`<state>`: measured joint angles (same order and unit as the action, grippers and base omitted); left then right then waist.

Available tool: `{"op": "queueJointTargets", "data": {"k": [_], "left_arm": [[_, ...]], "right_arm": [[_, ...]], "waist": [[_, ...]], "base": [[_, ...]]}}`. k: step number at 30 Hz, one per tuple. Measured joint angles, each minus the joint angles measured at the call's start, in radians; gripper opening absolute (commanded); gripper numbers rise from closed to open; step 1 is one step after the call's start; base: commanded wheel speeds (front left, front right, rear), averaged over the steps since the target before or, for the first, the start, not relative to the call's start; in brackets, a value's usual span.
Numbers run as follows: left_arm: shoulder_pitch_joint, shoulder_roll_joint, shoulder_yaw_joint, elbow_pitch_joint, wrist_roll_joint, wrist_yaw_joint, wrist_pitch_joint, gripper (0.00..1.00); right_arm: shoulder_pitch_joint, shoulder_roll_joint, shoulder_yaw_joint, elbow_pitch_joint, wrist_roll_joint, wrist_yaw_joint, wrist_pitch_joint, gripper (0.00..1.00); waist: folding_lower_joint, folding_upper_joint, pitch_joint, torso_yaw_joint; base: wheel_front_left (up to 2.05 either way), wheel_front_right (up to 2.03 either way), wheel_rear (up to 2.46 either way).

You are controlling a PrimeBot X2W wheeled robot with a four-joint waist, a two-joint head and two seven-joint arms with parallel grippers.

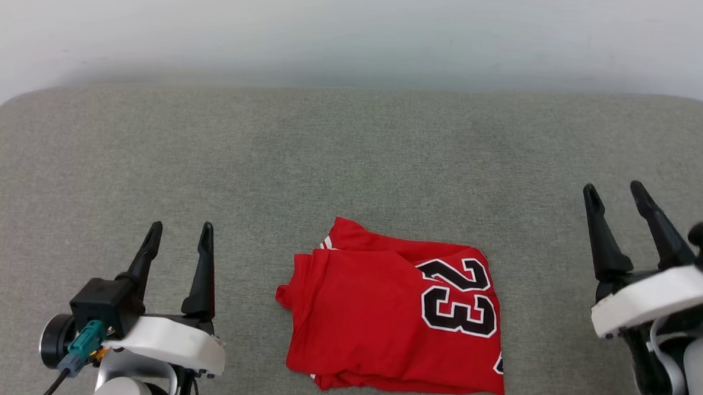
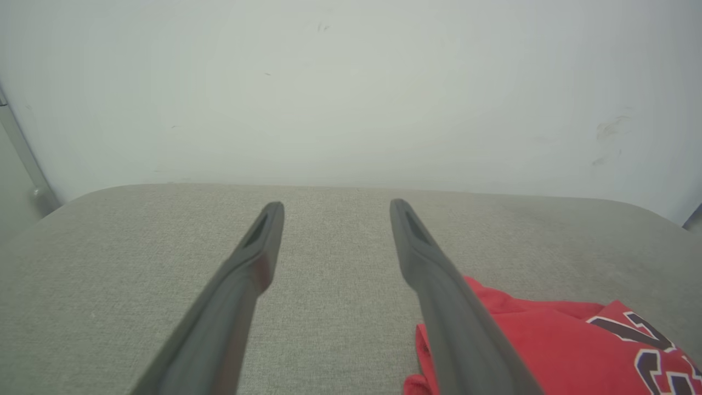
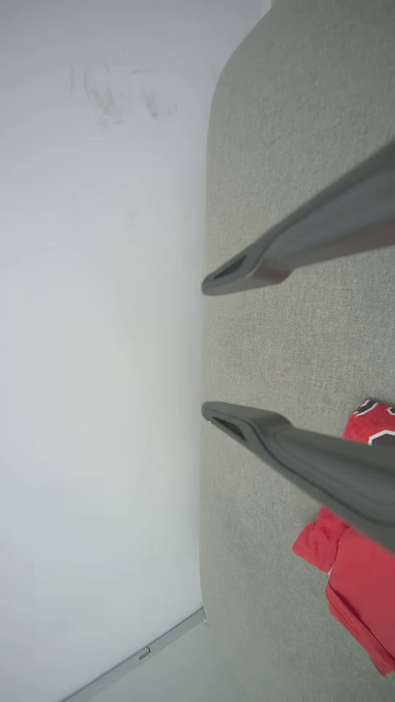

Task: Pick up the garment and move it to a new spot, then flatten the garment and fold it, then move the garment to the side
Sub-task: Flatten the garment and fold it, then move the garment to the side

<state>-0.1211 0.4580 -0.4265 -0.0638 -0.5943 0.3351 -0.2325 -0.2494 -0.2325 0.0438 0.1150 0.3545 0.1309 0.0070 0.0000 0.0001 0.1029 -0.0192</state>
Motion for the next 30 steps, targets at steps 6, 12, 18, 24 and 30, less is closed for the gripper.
{"op": "queueJointTargets", "data": {"k": [6,12,18,24,30], "left_arm": [[0.023,-0.003,0.010,0.016,0.001,0.002,-0.013,1.00],[0.076,-0.003,0.009,0.034,0.010,0.012,-0.018,1.00],[0.109,-0.003,0.004,0.041,0.017,0.018,-0.020,1.00],[0.114,-0.004,0.003,0.049,0.017,0.021,-0.022,1.00],[0.112,-0.009,0.011,0.051,0.016,0.021,-0.023,1.00]], "right_arm": [[0.139,0.073,-0.030,-0.153,-0.080,0.000,-0.027,1.00],[0.260,0.107,-0.024,-0.232,-0.111,0.000,0.001,1.00],[0.324,0.115,-0.034,-0.273,-0.136,0.000,0.036,1.00],[0.333,0.122,-0.041,-0.301,-0.153,0.000,0.063,1.00],[0.340,0.134,-0.058,-0.309,-0.146,0.000,0.101,1.00]], "waist": [[0.0000,0.0000,-0.021,-0.009],[0.0000,0.0000,-0.068,-0.015],[-0.0001,0.0000,-0.108,-0.017],[-0.0001,-0.0001,-0.112,-0.017],[0.0000,0.0000,-0.110,-0.010]], "base": [[0.00,0.00,0.00],[0.00,0.00,0.00],[0.00,0.00,0.00],[0.00,0.00,0.00],[0.00,0.00,0.00]]}}
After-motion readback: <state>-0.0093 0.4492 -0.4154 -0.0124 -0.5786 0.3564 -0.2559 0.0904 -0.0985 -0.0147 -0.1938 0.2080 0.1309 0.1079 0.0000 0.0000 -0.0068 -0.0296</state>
